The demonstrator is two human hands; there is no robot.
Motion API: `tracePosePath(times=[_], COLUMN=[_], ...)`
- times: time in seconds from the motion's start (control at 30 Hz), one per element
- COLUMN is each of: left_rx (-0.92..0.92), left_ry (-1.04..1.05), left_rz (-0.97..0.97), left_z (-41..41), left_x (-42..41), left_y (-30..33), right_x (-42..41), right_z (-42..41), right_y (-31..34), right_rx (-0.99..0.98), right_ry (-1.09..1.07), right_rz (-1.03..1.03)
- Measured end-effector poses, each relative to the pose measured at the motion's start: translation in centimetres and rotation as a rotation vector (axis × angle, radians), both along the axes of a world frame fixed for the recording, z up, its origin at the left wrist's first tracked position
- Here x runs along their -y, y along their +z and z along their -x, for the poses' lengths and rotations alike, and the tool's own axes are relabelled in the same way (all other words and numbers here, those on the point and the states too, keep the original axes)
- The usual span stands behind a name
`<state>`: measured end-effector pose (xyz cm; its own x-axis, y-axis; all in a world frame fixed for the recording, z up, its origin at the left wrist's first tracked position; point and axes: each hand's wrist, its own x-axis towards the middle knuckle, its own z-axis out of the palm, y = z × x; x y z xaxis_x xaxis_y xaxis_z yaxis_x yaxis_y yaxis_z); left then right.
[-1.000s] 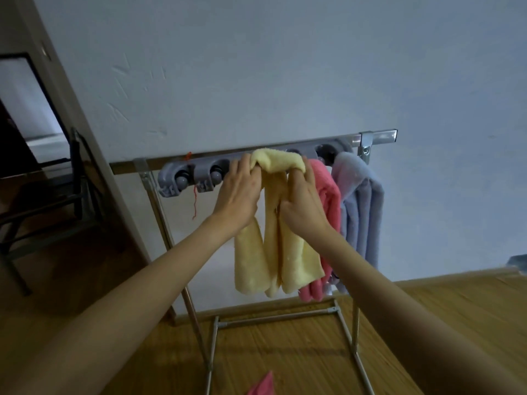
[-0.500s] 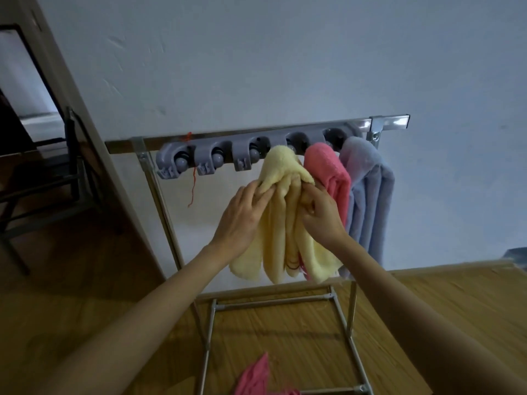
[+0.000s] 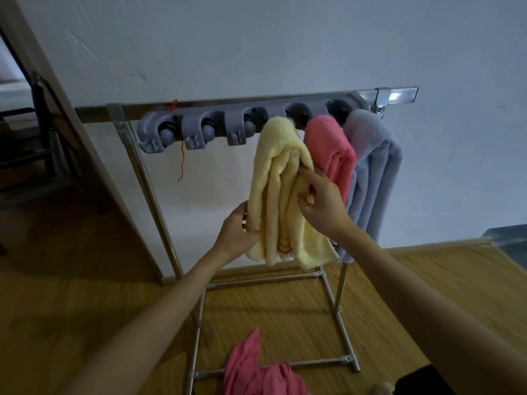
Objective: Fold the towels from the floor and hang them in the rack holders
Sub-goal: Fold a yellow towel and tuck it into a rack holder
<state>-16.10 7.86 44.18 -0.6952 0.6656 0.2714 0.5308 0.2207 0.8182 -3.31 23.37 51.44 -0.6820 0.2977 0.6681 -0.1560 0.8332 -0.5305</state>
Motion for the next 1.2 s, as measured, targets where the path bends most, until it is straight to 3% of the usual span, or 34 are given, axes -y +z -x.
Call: tracePosePath(times=[0.07, 0.2, 0.4, 0.5, 0.6, 0.77, 1.03, 1.2], left_rx=[0.081, 0.039, -0.138, -0.244, -0.233, -0.248, -0.472, -0.537], left_ry=[0.006, 0.072, 0.177, 0.269, 0.335, 0.401, 0.516, 0.485], left_rz=[-0.144, -0.272, -0.167, -0.145, -0.137, 0.000, 0.172, 0.185], left_z=[-1.2, -3.1, -3.8, -3.8, -3.3, -0.9, 1.7, 1.7], left_x=[-0.6, -2.5, -5.4, -6.1, -5.5, -3.1, -0.3, 0.6], left_y=[0.8, 2.7, 3.3, 2.8, 2.0, 1.0, 2.8, 3.7], right_x=[-0.1, -0.7, -1.3, -1.4, -0.7, 1.3, 5.5, 5.0], right_z=[-0.2, -0.9, -1.5, -1.8, -1.9, -1.5, 0.7, 2.1], right_y=[-0.5, -1.4, -2.2, -2.6, -2.7, -4.0, -5.0, -6.0], right_rx=[-0.008, -0.121, -0.046, -0.098, -0.132, -0.120, -0.060, 0.027], right_ry=[-0.037, -0.174, -0.194, -0.151, -0.194, -0.319, -0.096, -0.123], right_rz=[-0.043, -0.096, -0.139, -0.035, 0.222, 0.254, 0.518, 0.500])
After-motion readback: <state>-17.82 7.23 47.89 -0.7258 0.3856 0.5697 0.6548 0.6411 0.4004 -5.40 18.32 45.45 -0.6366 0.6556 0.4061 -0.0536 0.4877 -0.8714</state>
